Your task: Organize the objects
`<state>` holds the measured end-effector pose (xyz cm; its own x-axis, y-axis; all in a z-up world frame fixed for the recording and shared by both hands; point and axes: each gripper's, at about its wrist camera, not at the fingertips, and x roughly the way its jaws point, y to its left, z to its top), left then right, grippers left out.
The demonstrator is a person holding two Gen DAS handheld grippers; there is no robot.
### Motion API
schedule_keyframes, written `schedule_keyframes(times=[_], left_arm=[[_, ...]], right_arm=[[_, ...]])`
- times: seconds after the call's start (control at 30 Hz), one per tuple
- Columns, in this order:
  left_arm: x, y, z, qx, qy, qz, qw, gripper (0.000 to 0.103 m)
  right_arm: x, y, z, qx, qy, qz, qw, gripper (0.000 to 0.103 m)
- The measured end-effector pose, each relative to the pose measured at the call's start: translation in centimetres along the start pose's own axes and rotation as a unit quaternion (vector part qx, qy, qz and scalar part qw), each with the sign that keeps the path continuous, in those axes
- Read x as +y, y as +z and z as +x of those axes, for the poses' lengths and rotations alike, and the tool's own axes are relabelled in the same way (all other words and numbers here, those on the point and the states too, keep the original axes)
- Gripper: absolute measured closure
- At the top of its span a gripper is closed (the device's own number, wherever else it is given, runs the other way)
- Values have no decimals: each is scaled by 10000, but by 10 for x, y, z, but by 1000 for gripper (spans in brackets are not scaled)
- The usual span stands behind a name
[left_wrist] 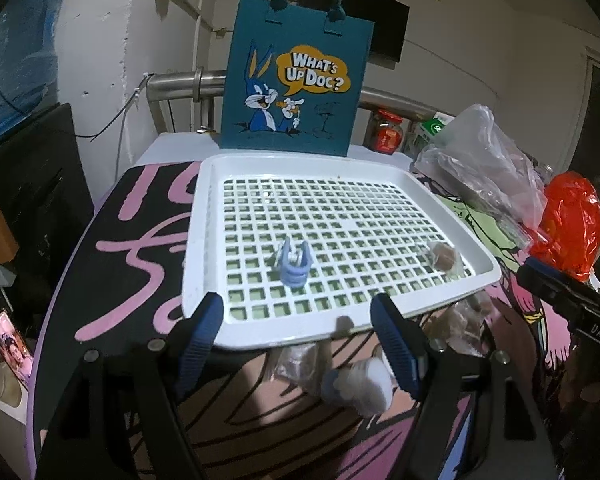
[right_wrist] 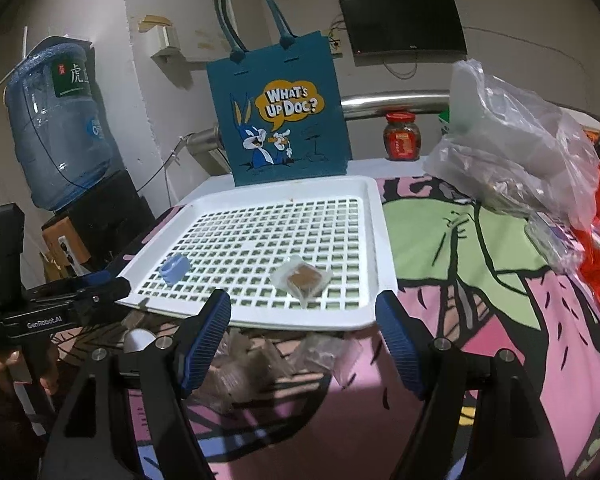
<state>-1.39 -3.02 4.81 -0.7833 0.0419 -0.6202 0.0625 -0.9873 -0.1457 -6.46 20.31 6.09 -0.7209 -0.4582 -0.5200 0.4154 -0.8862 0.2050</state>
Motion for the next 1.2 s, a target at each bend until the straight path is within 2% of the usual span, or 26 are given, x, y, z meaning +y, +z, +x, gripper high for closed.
schedule_keyframes(times=[0.17, 0.37, 0.63, 0.83, 0.97, 1.2], left_arm=[[9, -3, -6, -24, 103, -130, 9999, 27], [12, -12, -6, 148, 63, -156, 9997, 27], [-13, -24, -6, 307, -354, 405, 9981, 27], [-34, -31, -5, 401, -545, 867, 9939, 27], [-42, -34, -2, 430, -535, 1055, 9921, 28], [-45, -33, 2, 525, -557, 1121, 9907, 39]], right_arm=[[-3, -2, -2, 16, -24, 18, 10000, 28], [-2, -6, -5, 44, -81, -72, 9999, 28], [0, -15, -3, 299, -85, -202, 9993, 28], [3, -21, 3, 633, -124, -324, 9974, 28], [0, -23, 8, 775, -192, -256, 9965, 28], [-8, -24, 15, 976, -215, -87, 9950, 28]])
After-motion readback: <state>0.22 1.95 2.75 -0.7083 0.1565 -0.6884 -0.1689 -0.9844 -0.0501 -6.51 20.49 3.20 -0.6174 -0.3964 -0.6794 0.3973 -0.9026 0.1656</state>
